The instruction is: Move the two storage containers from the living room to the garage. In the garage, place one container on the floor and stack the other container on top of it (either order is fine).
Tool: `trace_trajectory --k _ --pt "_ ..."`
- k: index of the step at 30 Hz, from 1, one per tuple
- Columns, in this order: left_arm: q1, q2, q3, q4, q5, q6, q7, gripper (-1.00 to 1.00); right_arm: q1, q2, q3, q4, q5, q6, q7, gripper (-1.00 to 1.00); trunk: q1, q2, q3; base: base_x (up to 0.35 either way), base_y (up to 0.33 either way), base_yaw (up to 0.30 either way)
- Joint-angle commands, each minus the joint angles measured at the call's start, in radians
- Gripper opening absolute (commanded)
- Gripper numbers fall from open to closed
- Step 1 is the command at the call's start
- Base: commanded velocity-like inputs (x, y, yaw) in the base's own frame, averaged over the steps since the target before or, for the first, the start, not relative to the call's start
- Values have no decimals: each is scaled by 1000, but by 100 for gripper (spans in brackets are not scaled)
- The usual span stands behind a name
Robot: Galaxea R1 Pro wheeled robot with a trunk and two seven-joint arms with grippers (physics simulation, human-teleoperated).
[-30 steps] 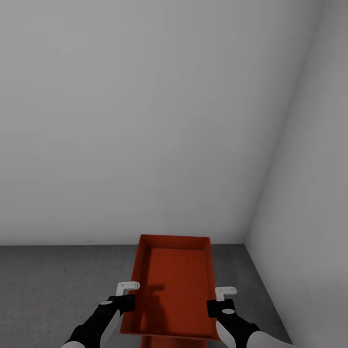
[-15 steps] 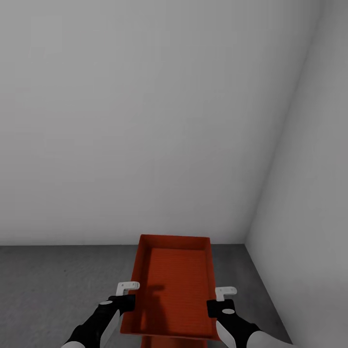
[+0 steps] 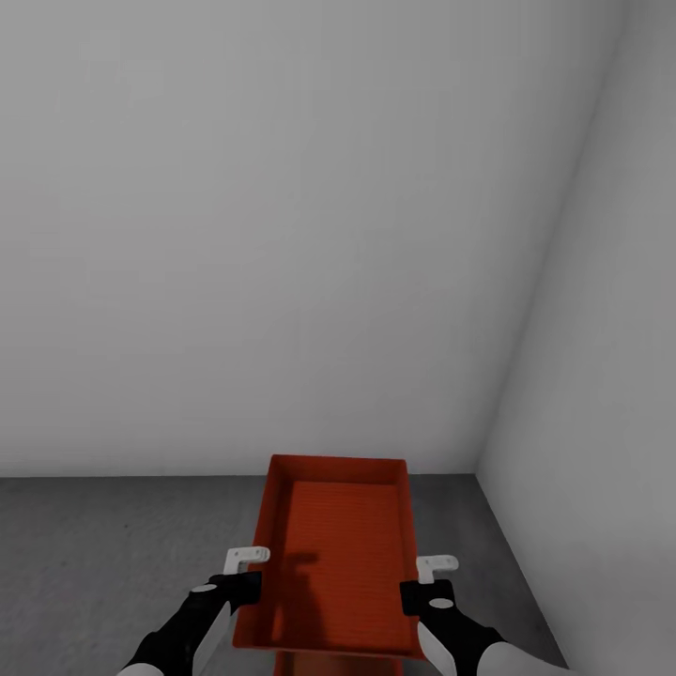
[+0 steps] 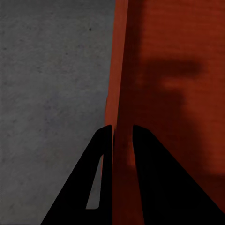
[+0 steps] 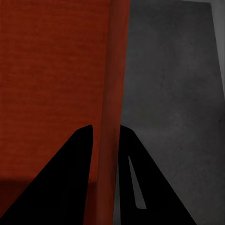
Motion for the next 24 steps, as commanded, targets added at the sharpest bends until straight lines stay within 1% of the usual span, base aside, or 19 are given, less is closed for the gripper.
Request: trace_trajectory --k 1,6,24 --pt "0 2 -5 -5 5 7 8 -100 -1 -6 14 6 -16 -5 -7 -100 1 -2 -2 0 0 0" --pt "0 6 -9 -6 5 8 5 -100 -1 0 8 9 -11 -8 -14 -100 1 -2 -2 0 0 0" --pt "0 7 1 -6 5 8 -2 -100 -1 4 -16 8 14 -6 -16 -100 1 -2 -2 0 0 0"
